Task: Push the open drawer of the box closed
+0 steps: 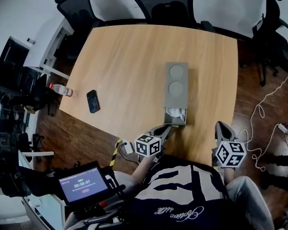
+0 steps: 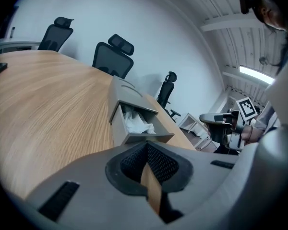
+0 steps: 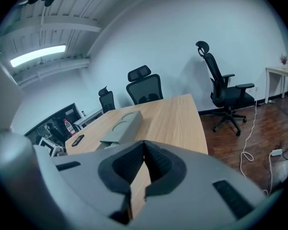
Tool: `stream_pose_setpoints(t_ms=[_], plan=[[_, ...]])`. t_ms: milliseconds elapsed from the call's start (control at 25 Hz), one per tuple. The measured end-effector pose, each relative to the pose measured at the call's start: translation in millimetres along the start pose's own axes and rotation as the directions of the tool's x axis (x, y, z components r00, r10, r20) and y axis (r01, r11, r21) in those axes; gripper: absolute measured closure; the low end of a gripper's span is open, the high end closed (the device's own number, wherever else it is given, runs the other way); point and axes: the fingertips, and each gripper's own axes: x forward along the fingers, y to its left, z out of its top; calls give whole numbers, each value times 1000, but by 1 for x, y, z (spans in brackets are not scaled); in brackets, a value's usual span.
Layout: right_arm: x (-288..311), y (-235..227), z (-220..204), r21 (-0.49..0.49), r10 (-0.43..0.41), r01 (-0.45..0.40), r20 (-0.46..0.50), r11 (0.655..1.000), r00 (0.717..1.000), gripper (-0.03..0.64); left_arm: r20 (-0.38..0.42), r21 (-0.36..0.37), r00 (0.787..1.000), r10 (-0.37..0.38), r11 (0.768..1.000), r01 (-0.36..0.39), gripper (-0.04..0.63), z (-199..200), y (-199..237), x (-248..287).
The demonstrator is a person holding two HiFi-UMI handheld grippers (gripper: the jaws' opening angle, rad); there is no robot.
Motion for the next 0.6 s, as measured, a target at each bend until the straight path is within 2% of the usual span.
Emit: stream_pose_setpoints(t_ms=[240, 600], plan=[[4, 6, -10, -25, 15, -16, -34, 1000, 999, 618, 71, -7, 996, 53, 999, -53, 594, 30, 15, 24], [9, 11, -15, -31, 15, -16, -55, 999, 998, 618, 138, -22, 986, 91, 996, -89, 594, 55, 33, 44]])
